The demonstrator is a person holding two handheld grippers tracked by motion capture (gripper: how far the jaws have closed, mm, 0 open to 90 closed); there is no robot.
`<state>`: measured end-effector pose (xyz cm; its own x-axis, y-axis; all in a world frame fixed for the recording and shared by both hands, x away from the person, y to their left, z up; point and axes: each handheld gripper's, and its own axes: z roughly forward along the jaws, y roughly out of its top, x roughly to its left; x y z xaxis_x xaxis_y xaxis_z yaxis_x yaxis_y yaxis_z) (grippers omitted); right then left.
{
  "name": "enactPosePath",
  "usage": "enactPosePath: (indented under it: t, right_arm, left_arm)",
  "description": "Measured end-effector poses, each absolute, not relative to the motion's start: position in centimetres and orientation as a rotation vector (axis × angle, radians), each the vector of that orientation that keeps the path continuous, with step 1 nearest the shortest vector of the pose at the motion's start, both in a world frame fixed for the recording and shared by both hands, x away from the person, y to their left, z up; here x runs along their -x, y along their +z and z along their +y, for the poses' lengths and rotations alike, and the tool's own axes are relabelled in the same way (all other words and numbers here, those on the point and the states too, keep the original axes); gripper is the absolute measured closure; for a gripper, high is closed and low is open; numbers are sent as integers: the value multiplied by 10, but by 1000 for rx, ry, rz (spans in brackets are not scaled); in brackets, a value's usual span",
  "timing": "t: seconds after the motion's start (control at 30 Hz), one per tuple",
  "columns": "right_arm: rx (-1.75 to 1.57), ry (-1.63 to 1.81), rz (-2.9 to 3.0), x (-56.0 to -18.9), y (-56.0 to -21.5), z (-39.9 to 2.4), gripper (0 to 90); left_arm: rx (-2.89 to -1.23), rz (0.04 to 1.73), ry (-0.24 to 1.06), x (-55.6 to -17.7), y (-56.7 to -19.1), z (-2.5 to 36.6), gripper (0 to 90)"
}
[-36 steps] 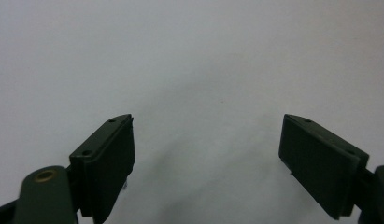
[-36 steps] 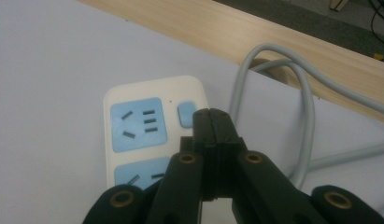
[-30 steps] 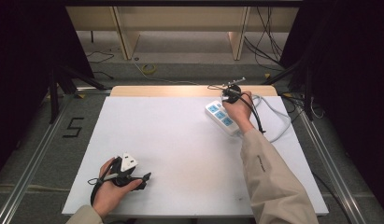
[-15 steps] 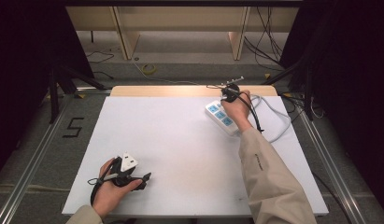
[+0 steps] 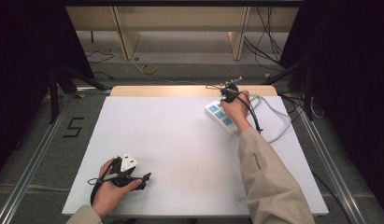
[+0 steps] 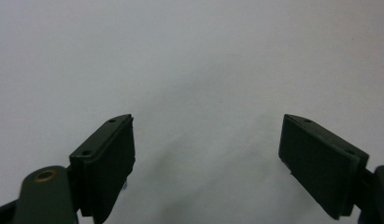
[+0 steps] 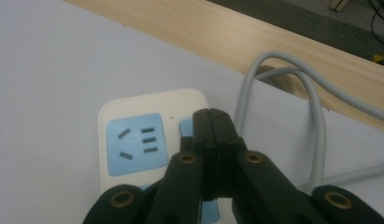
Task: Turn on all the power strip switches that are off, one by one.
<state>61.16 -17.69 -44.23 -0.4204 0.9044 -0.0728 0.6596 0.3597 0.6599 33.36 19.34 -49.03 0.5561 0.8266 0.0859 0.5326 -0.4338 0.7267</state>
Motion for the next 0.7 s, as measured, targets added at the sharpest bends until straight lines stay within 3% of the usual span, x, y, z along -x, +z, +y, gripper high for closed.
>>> enactPosePath:
  t: [0.7]
  right_arm:
    - [-1338,774,2210,-617,-446,-168,900]
  left_arm:
    - [-2137,1087,577,-333,-490,194,183]
